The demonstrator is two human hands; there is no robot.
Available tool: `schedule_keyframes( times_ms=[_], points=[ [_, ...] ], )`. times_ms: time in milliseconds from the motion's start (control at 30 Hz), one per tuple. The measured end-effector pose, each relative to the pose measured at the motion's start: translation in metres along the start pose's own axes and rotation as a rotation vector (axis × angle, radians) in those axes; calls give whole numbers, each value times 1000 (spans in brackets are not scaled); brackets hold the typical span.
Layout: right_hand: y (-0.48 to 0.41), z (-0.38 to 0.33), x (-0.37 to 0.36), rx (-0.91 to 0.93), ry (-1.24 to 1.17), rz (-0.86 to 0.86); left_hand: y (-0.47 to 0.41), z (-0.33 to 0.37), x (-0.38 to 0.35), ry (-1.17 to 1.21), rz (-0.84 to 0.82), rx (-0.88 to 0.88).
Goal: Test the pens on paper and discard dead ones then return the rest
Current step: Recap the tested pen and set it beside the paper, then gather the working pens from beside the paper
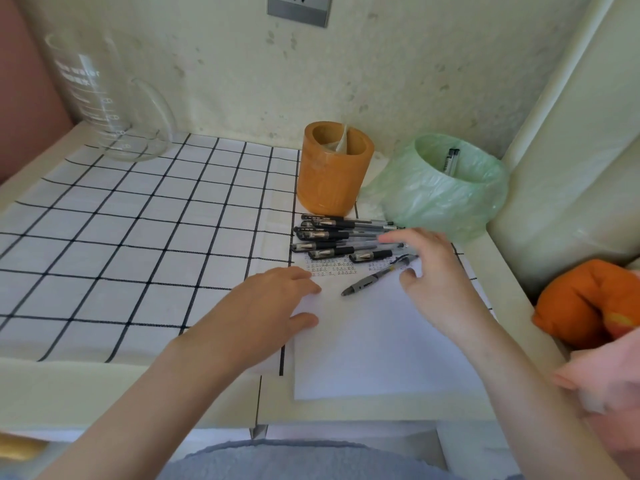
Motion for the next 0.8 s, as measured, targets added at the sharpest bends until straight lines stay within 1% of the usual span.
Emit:
schedule_keyframes(
  times_ms=[33, 67, 133, 200, 300, 367, 433, 533, 600, 700, 800],
  points=[
    [-2, 3, -3, 82, 98, -53, 0, 0, 0, -1, -7, 0],
    [-3, 8, -7, 113, 151, -110, 1, 0, -1, 0, -12, -1],
    [-5, 18, -15, 121, 212, -185, 1, -1, -1, 3, -17, -2],
    [-9, 26, -17, 141, 253, -170, 1, -3, -1, 8, -26, 0],
    [-16, 38, -12, 143, 296, -88, 2, -3, -1, 10, -42, -4],
    [-20, 43, -10, 127, 301, -60, 2, -3, -1, 14, -49, -6],
    [-24, 44, -10, 127, 272, -78, 2, -3, 0, 21, -51, -6],
    [-29, 38, -15, 106, 171, -156, 1, -3, 0, 24, -51, -7],
    [-30, 36, -22, 79, 120, -244, 2, -3, 0, 27, -54, -8],
    [-32, 33, -35, 109, 202, -342, 2, -4, 0, 32, -55, -9],
    [-35, 29, -42, 139, 249, -337, 1, -5, -1, 36, -53, -11]
  ],
)
Point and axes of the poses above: each hand's wrist, its own y-axis away from the middle knuckle, its own x-axis out of the back of the hand, z = x × y, the point moved 3 cm from there along -y, towards the middle knuckle, and after that the axes turned 15 degrees about x, right-handed, at the moved point
